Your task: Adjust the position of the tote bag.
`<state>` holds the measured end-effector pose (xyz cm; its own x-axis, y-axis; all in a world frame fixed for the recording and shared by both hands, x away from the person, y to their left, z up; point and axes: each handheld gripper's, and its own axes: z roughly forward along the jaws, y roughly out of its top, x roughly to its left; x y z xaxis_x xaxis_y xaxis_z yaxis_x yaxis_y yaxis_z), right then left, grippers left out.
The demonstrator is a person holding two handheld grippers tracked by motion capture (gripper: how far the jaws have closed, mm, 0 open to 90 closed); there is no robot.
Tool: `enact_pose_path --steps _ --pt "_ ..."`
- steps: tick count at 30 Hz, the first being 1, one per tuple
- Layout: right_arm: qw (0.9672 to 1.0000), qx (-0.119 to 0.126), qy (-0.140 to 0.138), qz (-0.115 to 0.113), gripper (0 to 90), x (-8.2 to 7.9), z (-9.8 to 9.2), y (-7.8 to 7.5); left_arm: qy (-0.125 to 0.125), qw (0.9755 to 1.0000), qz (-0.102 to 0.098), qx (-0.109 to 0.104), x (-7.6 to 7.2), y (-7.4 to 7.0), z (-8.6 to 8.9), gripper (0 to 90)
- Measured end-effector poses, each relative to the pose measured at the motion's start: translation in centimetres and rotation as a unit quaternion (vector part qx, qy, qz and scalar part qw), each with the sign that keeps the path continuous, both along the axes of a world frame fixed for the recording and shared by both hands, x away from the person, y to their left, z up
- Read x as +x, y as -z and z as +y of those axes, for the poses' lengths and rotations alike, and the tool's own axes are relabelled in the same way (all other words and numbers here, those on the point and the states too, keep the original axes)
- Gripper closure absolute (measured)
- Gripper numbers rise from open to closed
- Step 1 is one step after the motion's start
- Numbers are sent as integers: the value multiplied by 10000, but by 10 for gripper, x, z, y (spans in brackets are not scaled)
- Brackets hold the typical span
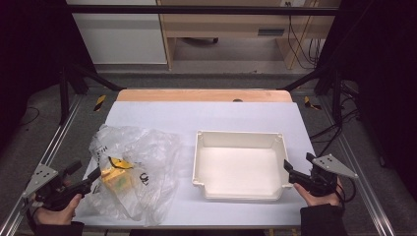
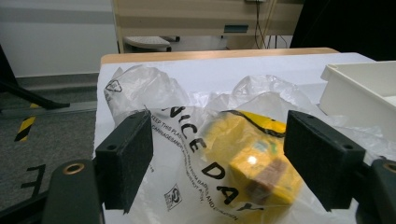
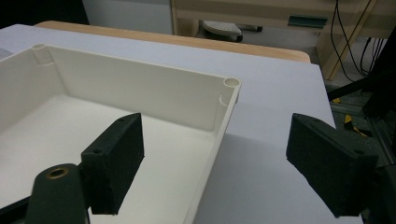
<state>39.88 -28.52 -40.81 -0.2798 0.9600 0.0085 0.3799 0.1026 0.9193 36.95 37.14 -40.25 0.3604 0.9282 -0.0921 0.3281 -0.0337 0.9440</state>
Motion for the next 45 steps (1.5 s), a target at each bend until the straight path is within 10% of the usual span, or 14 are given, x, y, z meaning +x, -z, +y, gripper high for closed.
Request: enact_pose_path --steps 45 --pt "9993 -82 -362 -11 236 -1 35 -10 503 9983 -225 160 11 -36 -60 258"
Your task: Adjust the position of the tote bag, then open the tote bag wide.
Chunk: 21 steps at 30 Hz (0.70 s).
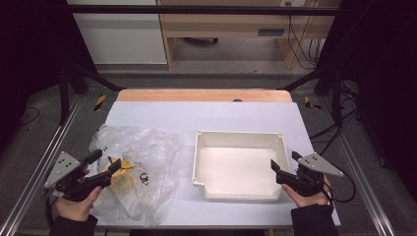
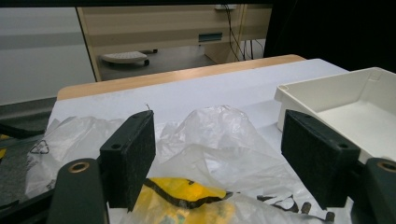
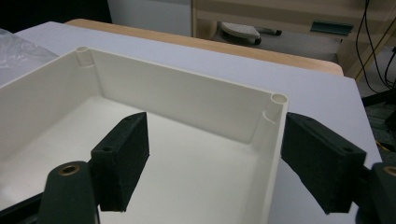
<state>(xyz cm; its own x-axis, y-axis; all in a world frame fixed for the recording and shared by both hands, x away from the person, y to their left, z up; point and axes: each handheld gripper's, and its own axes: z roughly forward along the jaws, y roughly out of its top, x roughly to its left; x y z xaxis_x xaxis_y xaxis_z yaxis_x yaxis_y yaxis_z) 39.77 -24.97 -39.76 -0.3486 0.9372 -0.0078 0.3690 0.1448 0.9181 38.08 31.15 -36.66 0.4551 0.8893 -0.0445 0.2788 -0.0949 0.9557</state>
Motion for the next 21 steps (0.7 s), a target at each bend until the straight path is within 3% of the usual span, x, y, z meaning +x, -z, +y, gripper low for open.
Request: enact_pose_path --steps 18,21 --pt "10000 -9 -89 21 236 0 5 1 270 9994 64 201 7 -1 -36 248" --pt "9999 -9 -120 7 236 0 7 1 384 9984 116 393 8 3 -52 247"
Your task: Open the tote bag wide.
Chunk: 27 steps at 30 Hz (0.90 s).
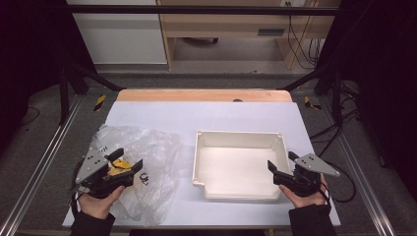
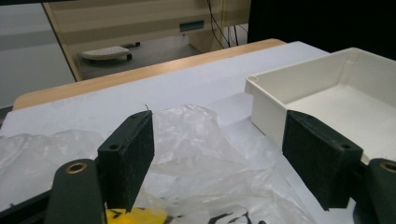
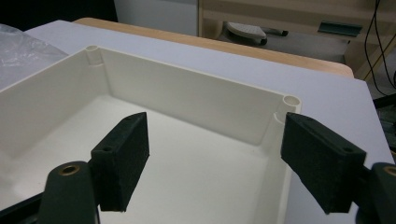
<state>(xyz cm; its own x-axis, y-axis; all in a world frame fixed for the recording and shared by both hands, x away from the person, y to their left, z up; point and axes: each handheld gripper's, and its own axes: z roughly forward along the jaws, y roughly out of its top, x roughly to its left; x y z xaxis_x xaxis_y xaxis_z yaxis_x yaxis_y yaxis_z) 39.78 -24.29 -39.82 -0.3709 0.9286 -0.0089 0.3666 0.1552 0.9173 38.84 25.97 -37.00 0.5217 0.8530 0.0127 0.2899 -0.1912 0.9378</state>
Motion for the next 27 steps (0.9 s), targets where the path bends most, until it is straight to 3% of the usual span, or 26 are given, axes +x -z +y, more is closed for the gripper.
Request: enact_pose_path --steps 10,16,27 --pt "9998 -9 -180 53 248 -2 10 2 97 9996 142 218 -5 11 -17 248" --pt "9995 86 -313 57 251 -4 19 0 79 9994 264 228 -6 19 -19 259" --pt "9988 45 -475 133 250 -5 31 3 120 9984 470 294 -9 31 -24 290"
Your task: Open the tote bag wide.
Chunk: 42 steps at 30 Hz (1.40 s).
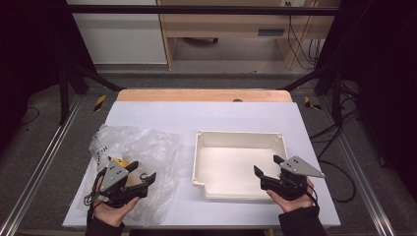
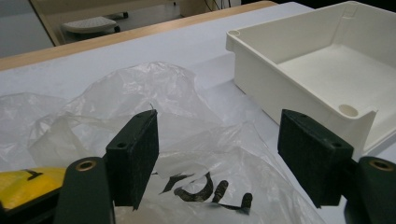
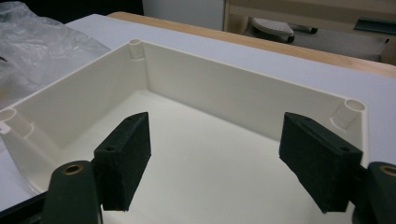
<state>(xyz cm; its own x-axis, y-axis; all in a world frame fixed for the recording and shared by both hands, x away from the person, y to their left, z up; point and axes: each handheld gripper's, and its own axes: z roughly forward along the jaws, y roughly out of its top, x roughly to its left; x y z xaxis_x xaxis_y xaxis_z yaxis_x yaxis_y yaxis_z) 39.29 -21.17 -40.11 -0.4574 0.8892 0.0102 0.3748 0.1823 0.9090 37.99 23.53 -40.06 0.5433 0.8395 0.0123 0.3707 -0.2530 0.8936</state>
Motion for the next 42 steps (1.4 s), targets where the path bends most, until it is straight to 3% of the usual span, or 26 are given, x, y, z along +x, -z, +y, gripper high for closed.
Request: enact_pose_path --steps 11,15,19,27,33,36,42 --pt "9999 -66 -94 57 250 0 7 3 18 9993 223 287 -4 12 -15 312" --pt "9999 -67 -134 54 250 0 8 3 11 9983 365 456 -6 16 -19 387" --pt "9997 -75 -205 51 250 -2 14 3 58 9968 586 546 -6 19 -19 549" --pt "9993 -92 -348 47 260 -3 22 3 64 9955 733 592 -6 18 -14 812" --pt "9990 -96 -444 40 274 -4 26 3 121 9968 639 461 -9 14 -7 883" --pt "9985 -80 -538 23 299 -5 32 3 71 9984 521 211 -12 10 1 893" --pt "9977 -35 -680 18 362 -6 41 2 2 9996 285 4 -17 4 10 895"
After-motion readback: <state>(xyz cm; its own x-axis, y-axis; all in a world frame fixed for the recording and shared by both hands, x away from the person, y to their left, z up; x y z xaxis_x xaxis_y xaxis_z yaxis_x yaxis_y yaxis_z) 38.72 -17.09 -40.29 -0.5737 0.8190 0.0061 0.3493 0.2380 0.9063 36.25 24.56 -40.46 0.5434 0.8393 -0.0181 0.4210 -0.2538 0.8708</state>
